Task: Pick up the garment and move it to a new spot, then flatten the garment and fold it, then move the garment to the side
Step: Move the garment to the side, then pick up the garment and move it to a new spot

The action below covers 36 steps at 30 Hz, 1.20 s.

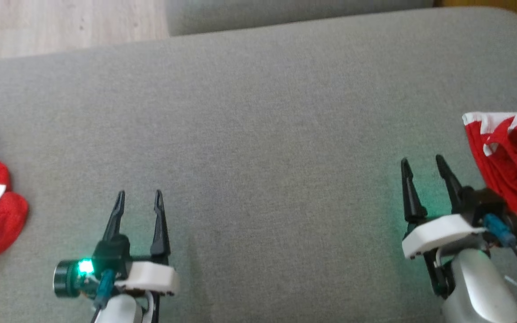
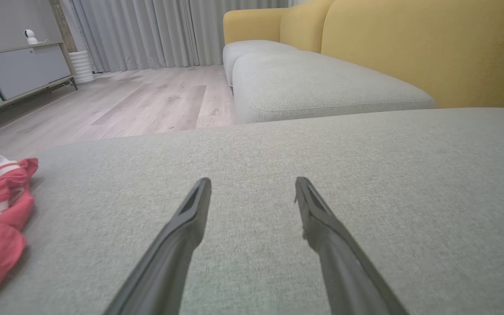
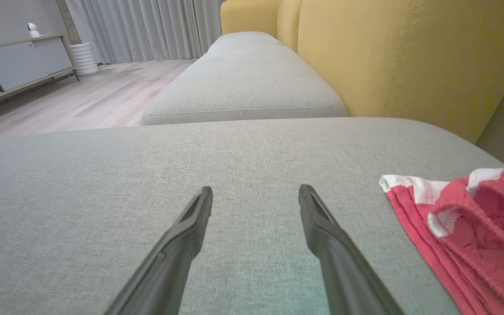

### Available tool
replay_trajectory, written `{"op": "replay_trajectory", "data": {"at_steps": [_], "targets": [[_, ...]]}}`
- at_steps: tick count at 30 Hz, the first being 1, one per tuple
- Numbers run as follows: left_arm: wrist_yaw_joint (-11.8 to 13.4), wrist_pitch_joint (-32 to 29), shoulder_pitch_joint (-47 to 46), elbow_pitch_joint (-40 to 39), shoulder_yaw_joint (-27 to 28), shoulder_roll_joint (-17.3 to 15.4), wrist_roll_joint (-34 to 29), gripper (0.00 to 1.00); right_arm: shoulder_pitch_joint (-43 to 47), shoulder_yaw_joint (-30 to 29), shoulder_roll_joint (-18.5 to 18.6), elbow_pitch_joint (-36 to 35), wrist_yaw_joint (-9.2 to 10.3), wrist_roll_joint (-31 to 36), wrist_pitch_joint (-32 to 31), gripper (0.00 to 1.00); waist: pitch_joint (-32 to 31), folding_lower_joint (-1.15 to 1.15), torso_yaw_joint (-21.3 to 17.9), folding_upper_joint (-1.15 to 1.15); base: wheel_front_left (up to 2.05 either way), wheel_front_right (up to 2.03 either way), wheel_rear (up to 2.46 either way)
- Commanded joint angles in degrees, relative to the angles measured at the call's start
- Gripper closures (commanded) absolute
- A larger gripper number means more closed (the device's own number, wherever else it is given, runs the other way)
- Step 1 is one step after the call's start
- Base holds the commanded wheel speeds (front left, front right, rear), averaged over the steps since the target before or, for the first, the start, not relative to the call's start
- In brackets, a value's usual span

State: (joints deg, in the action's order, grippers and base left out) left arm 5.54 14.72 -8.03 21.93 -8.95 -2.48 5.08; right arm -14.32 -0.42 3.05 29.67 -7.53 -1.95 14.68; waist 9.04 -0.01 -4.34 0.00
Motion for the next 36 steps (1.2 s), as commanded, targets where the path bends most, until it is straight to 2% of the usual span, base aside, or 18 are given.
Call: {"op": "replay_trajectory", "data": {"at_steps": [1, 14, 26, 31, 36], "targets": [[0.4, 0.3, 0.4, -1.4, 2.4, -0.4, 0.6, 0.00, 0.4, 1.7, -0.1, -1.3, 0.04, -0.6, 0.3, 0.00, -1.7, 0.01, 0.7, 0.00, 0.00, 0.00, 0.00], [0.0, 0.3, 5.6, -1.4, 3.2, -0.4, 1.9, 0.00, 4.6, 2.3, -0.2, -0.7, 0.04, -3.7, 0.3, 0.00, -7.3, 0.01, 2.9, 0.00, 0.00, 0.00, 0.00], [-0.2, 0.3, 7.1, -2.1, 3.5, -0.4, 1.8, 0.00, 5.7, 4.2, -0.2, -0.4, 0.04, -4.7, 0.3, 0.00, -7.8, 0.01, 4.0, 0.00, 0.00, 0.00, 0.00], [0.4, 0.3, 6.9, -1.9, 3.4, -0.4, 3.1, 0.00, 5.9, 5.1, -0.2, -0.5, 0.04, -4.2, 0.3, 0.00, -7.0, 0.01, 7.4, 0.00, 0.00, 0.00, 0.00], [0.6, 0.3, 6.4, -2.0, 3.6, -0.4, 4.5, 0.00, 5.7, 5.4, -0.2, -0.7, 0.04, -4.1, 0.3, 0.00, -5.7, 0.01, 14.1, 0.00, 0.00, 0.00, 0.00]]}}
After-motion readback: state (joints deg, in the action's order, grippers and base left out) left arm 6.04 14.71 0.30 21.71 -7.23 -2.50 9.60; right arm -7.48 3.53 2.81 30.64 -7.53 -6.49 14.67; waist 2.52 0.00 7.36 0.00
